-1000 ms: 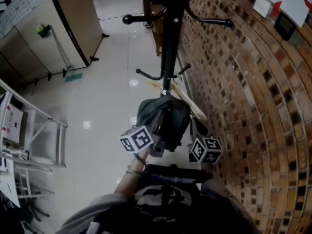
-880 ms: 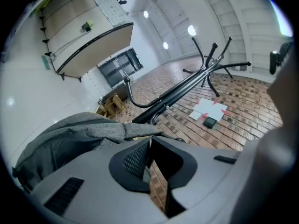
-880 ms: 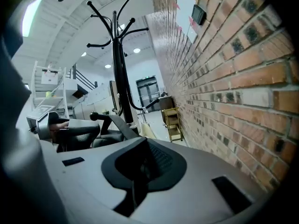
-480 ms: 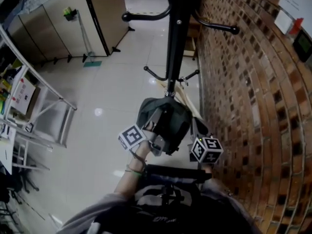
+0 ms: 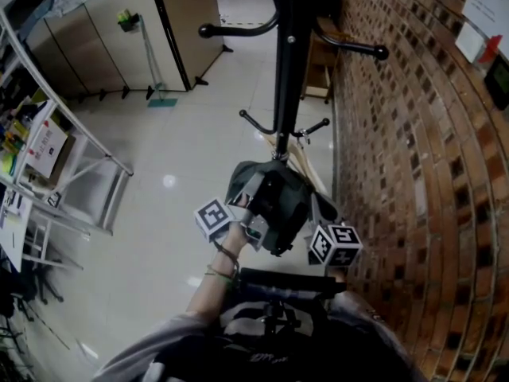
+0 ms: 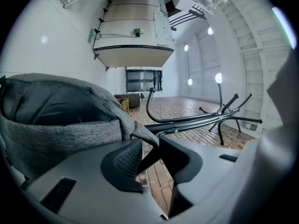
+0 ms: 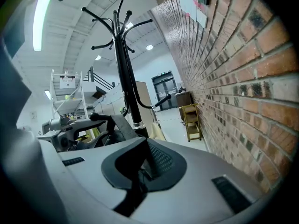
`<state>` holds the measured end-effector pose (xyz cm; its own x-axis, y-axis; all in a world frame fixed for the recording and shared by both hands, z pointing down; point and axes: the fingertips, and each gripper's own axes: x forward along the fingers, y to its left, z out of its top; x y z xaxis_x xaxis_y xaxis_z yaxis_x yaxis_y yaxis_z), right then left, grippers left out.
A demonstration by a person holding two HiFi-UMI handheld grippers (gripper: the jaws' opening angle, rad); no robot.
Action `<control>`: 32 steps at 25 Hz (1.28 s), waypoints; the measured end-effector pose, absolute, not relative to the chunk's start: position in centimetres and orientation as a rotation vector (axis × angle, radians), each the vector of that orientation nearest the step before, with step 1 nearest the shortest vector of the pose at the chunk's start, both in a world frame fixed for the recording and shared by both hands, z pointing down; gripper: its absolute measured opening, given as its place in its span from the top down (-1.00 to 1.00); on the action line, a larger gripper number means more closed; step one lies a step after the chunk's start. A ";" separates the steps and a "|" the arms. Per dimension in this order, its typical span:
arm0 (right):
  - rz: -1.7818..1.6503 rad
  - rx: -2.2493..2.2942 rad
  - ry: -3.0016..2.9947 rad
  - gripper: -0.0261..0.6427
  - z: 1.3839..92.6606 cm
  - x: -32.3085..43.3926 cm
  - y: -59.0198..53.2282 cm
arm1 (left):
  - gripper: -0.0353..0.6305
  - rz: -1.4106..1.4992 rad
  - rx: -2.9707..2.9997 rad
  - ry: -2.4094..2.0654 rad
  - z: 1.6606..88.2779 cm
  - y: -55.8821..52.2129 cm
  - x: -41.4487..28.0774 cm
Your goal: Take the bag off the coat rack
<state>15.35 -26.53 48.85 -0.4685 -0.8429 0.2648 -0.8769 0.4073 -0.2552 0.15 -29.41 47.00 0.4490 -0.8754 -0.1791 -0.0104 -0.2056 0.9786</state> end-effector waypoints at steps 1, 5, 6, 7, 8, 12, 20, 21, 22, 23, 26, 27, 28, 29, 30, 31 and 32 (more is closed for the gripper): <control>0.550 1.564 -2.557 0.89 48.8 15.3 -26.5 | 0.55 -0.967 1.572 -0.794 47.0 -29.5 0.2; 0.557 1.542 -2.567 0.89 48.9 14.9 -26.3 | 0.55 -0.987 1.534 -0.770 47.0 -29.9 0.4; 0.558 1.533 -2.568 0.89 48.9 14.7 -26.2 | 0.55 -0.992 1.525 -0.763 47.1 -30.0 0.4; 0.555 1.522 -2.570 0.89 48.9 14.4 -26.1 | 0.55 -0.995 1.518 -0.756 47.1 -30.0 0.4; 0.549 1.509 -2.573 0.89 48.9 14.1 -26.0 | 0.55 -0.998 1.512 -0.749 47.1 -30.1 0.4; 0.549 1.471 -2.599 0.89 48.6 12.9 -25.8 | 0.55 -1.043 1.432 -0.708 47.2 -30.4 0.3; 0.488 1.387 -2.628 0.89 48.3 10.6 -25.4 | 0.55 -1.101 1.313 -0.639 47.2 -31.9 0.5; 0.485 1.385 -2.622 0.89 48.2 10.5 -25.3 | 0.55 -1.116 1.289 -0.626 47.2 -32.1 0.4; 0.482 1.384 -2.615 0.89 48.2 10.4 -25.2 | 0.55 -1.126 1.271 -0.619 47.3 -32.3 0.3; 0.480 1.382 -2.612 0.89 48.2 10.4 -25.2 | 0.55 -1.130 1.262 -0.620 47.3 -32.4 0.2; 0.493 1.381 -2.612 0.89 48.7 10.3 -25.1 | 0.57 -1.139 1.246 -0.638 47.4 -32.9 0.3; 0.498 1.387 -2.605 0.89 48.9 10.3 -25.0 | 0.59 -1.146 1.244 -0.636 47.5 -33.1 0.3; 0.500 1.392 -2.597 0.89 48.9 10.3 -25.0 | 0.60 -1.153 1.248 -0.633 47.5 -33.2 0.3; 0.500 1.393 -2.593 0.89 48.9 10.2 -25.0 | 0.61 -1.159 1.260 -0.630 47.4 -33.3 0.3; 0.498 1.390 -2.594 0.89 48.9 10.2 -25.0 | 0.61 -1.163 1.278 -0.628 47.4 -33.3 0.2; 0.494 1.386 -2.596 0.89 48.9 10.1 -25.0 | 0.62 -1.167 1.298 -0.626 47.3 -33.4 0.2; 0.491 1.384 -2.594 0.89 49.0 10.1 -25.0 | 0.64 -1.168 1.319 -0.627 47.2 -33.4 0.1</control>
<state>10.14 -25.00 49.03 -0.5586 -0.7766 0.2913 -0.8293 0.5175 -0.2107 0.15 -33.44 47.16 0.3493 -0.9030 -0.2500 0.2909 -0.1491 0.9451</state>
